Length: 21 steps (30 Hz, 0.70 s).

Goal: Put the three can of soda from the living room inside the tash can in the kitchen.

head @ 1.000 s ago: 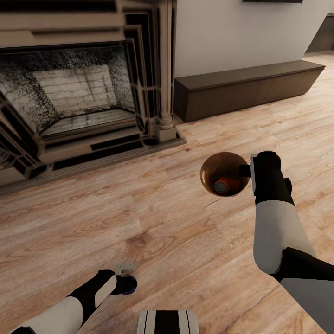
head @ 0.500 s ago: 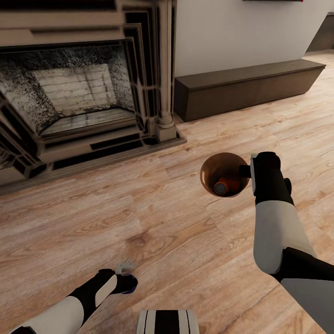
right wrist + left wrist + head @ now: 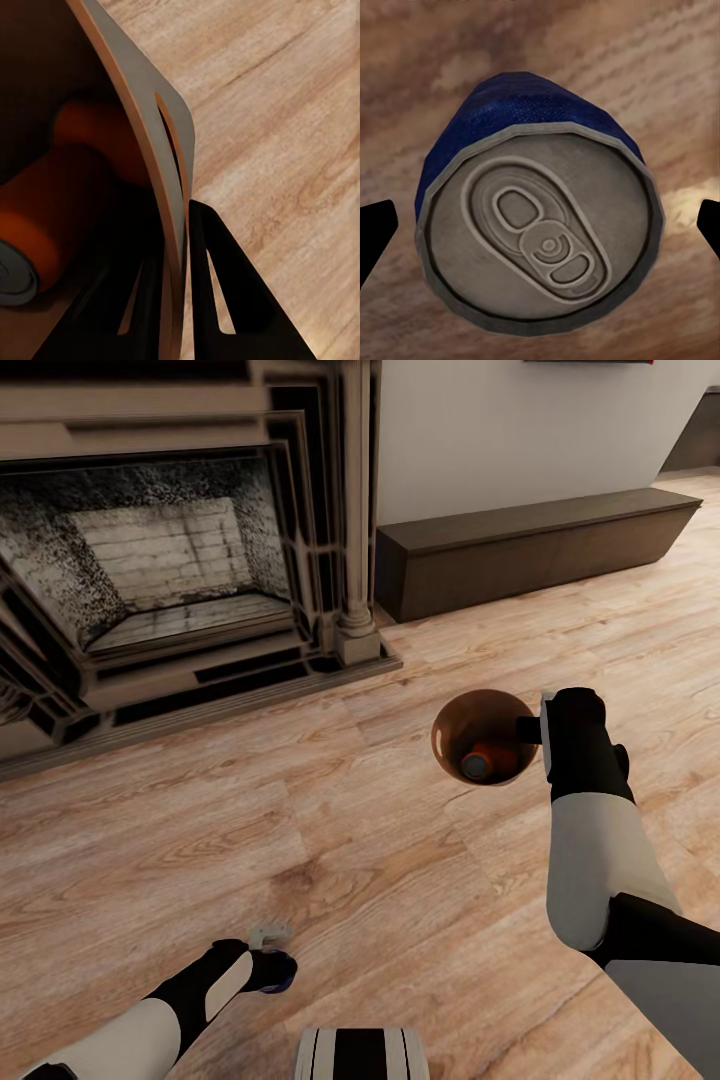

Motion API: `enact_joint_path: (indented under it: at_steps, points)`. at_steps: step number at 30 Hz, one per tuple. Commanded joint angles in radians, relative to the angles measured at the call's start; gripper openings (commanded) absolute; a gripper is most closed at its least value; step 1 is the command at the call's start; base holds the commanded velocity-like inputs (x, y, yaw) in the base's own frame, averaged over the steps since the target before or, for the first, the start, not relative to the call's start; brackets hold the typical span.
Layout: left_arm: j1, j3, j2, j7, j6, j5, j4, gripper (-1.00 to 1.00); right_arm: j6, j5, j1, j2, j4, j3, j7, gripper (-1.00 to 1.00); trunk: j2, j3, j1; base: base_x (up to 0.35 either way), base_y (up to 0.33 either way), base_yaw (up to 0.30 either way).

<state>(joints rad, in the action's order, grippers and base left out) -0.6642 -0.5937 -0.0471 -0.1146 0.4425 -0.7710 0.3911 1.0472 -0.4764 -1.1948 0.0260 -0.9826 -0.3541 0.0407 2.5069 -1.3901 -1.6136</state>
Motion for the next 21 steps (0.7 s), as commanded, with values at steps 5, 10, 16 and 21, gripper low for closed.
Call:
enact_joint_path:
  at_steps: [5,10,16,21]
  points:
    - [0.000,0.000,0.000,0.001,-0.001,0.000,-0.001,1.00,0.000,0.002,0.000,0.000,-0.001,0.000,0.004,-1.00,0.000,0.000,0.000,0.000,0.000,0.000]
    - [0.000,0.000,0.000,0.000,-0.001,-0.001,-0.001,-1.00,0.000,0.002,0.000,0.000,-0.001,0.000,0.004,-1.00,0.000,0.000,0.000,0.000,0.000,0.000]
    - [0.000,0.001,0.000,0.000,-0.005,-0.001,-0.001,-1.00,0.000,0.002,0.000,-0.002,0.000,0.000,0.004,-1.00,0.000,0.000,0.000,0.000,0.000,0.000]
    - [0.000,0.002,0.000,0.005,-0.024,0.000,0.001,-1.00,0.000,0.002,0.000,-0.005,0.000,0.000,0.004,-1.00,-0.001,0.016,0.002,0.000,0.000,0.000]
